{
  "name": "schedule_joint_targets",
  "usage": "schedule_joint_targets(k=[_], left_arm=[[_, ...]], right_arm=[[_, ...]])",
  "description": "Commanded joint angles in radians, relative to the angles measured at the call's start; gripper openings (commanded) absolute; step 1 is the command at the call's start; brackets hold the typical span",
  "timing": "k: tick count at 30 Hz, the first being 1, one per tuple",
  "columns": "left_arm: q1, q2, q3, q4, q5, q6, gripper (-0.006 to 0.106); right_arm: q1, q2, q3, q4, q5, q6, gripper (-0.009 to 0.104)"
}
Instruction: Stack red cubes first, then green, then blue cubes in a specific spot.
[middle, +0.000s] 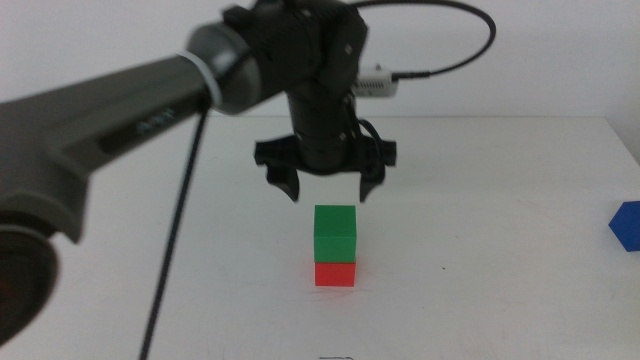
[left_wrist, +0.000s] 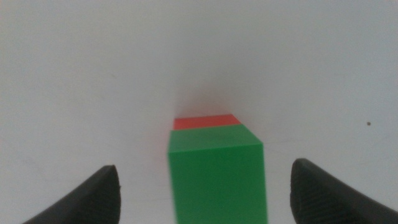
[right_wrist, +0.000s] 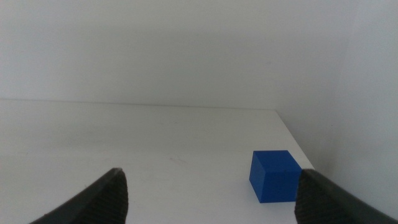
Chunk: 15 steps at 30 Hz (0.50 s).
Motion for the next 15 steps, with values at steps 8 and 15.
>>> schedule_joint_targets(k=[8, 15], left_arm=[[0.116, -0.292, 0.065, -0.009, 0.088, 0.341, 0.094], [0.345, -0.526, 0.238, -0.228, 0.078, 0.603, 0.094]], right_arm=[[-0.006, -0.023, -0.018, -0.013, -0.079, -0.005, 0.094], [-0.006, -0.023, -0.018, -0.013, -0.079, -0.005, 0.094]])
